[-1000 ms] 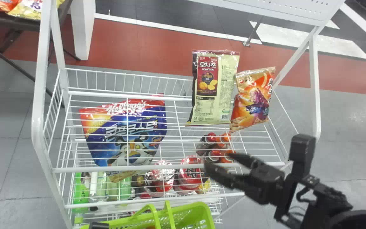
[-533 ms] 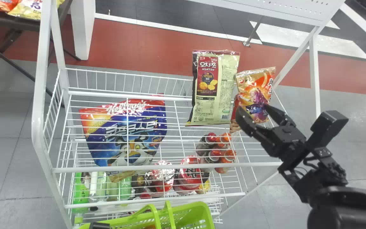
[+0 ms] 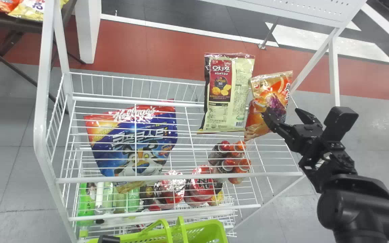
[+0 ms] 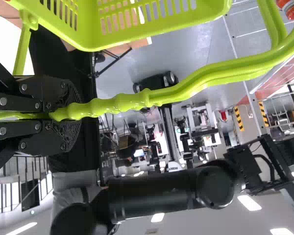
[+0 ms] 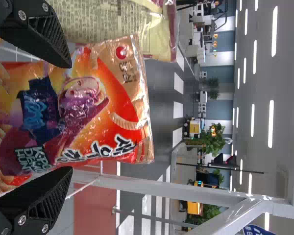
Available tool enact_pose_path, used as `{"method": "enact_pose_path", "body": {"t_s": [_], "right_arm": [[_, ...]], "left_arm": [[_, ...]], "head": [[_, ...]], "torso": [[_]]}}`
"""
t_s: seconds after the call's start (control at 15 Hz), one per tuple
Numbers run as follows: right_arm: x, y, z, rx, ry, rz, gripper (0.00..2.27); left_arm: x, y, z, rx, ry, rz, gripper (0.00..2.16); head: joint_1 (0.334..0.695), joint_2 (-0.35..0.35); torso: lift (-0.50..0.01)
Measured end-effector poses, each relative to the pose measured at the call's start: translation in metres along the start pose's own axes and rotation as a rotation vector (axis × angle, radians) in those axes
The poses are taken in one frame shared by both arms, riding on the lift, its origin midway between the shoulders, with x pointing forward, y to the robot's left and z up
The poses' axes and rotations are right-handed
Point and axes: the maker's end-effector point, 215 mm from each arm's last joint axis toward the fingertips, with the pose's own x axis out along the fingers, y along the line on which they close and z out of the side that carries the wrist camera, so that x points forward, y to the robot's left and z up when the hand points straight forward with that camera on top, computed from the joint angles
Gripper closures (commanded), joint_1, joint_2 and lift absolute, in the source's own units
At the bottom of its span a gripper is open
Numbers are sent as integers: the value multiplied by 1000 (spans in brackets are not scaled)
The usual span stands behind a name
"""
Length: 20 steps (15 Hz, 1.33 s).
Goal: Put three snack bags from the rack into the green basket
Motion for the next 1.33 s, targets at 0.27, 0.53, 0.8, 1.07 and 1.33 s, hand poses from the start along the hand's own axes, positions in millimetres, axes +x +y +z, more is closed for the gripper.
{"method": "enact_pose_path", "body": {"t_s": [0.27, 0.53, 0.8, 1.07, 1.33], "right_arm": [[12, 0, -4, -3, 16, 23, 498], [13, 8, -12, 8, 50, 69, 2027], [9, 12, -11, 28, 31, 81, 2236], [-8, -5, 1, 34, -29, 2, 2236], [-35, -17, 21, 64, -92, -29, 2240]], "left_arm": [[4, 1, -2, 5, 17, 7, 1274], [8, 1, -6, 11, 31, 15, 1274], [11, 2, -8, 23, 36, 19, 1274], [11, 2, -8, 31, 27, 21, 1274], [10, 1, -8, 31, 25, 20, 1274]], "head": [[695, -350], [695, -350], [695, -350], [695, -350], [695, -350]], "torso": [[0], [0], [0], [0], [0]]}}
